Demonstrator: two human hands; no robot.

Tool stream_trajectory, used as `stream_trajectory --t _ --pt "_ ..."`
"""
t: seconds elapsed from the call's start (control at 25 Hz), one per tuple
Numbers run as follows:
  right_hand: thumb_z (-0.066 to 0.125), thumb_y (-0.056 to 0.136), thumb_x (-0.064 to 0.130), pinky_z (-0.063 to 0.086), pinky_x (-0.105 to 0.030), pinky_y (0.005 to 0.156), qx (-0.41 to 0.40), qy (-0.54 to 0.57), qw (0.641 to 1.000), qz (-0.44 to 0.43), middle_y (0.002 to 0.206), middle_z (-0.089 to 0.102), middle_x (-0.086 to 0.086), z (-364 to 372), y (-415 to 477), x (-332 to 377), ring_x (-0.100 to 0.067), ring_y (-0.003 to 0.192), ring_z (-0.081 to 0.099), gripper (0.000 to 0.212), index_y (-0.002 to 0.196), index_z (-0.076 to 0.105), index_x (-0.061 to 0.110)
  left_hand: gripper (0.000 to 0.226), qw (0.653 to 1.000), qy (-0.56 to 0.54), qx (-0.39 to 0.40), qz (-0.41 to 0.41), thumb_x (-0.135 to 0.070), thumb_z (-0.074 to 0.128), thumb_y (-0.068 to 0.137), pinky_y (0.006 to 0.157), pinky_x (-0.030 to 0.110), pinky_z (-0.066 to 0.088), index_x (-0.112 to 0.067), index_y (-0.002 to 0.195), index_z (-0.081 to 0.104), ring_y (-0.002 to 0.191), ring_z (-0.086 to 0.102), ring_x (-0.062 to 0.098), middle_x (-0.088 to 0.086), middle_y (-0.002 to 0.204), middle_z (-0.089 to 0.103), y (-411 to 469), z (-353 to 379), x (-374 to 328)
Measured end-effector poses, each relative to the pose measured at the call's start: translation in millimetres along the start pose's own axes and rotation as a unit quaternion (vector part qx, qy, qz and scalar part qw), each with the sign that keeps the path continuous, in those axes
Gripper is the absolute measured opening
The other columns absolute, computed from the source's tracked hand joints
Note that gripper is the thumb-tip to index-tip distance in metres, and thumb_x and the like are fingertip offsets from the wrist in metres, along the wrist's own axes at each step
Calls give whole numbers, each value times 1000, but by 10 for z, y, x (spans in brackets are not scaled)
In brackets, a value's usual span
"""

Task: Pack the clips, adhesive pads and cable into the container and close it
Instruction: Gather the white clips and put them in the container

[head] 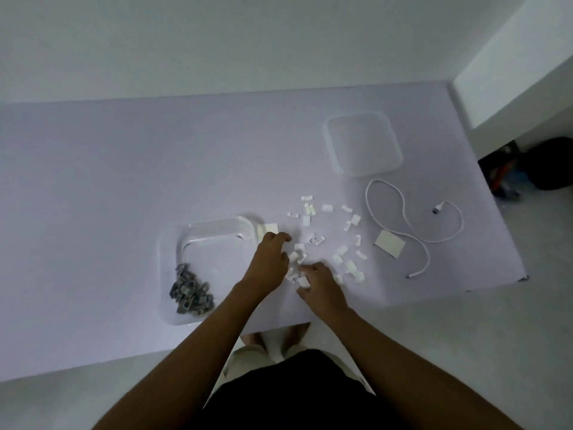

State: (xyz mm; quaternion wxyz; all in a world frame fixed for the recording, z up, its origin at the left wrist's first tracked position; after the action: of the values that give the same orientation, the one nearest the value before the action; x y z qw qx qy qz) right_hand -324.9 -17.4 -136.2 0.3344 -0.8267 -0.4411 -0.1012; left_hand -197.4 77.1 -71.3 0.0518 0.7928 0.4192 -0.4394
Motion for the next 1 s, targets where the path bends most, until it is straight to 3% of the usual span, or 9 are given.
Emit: stream_trajectory --t 0.16,0.28,0.48,0.64,0.8,1.0 --pt "71 87 28 53 -31 84 -76 -52 994 -67 111 60 -5 -36 82 -6 -21 105 55 32 117 66 17 51 991 95 71 -62 0 58 88 97 34 43 -9 137 45 115 48 32 18 130 45 35 300 53" --pt "68 91 20 51 -24 78 -87 -16 993 -74 105 64 -5 -66 135 -116 -19 96 61 16 105 73 15 62 978 153 112 -84 -13 70 86 100 38 39 -11 140 39 119 43 33 18 134 42 34 531 103" --pt "69 86 5 49 -16 81 -80 140 983 -86 103 69 -4 -335 214 -344 -15 91 64 19 103 73 11 66 975 152 59 -149 -11 76 81 97 41 45 -11 136 39 118 43 33 16 134 40 12 719 233" --pt "72 87 12 45 -7 76 -119 170 978 -21 100 70 1 -525 272 -602 -10 89 64 22 108 71 11 52 973 175 24 -146 -3 70 82 95 38 44 -7 128 47 111 48 33 18 128 45 27 713 289" --pt "69 88 15 53 -30 88 -82 113 988 -63 109 69 -6 -499 276 -659 -21 100 65 25 113 67 14 47 978 172 4 -121 -2 68 83 89 37 48 -5 126 50 105 54 33 19 122 51 116 713 281" --pt "70 85 11 53 -36 92 -77 46 994 -59 128 54 -8 -449 262 -572 -24 112 57 45 128 58 17 51 985 129 -3 -112 -18 72 83 88 40 50 -13 129 48 105 56 36 18 121 50 188 738 254"
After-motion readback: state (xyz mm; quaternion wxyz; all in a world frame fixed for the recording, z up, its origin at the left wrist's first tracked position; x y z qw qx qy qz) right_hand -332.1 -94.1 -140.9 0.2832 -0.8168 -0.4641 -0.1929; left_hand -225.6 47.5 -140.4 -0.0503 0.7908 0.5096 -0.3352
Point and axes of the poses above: each hand's wrist, its own y-axis towards the middle knuckle, its own z-axis out of the palm, x = y × z, the point moved 5 cm from there along y, towards the middle knuckle
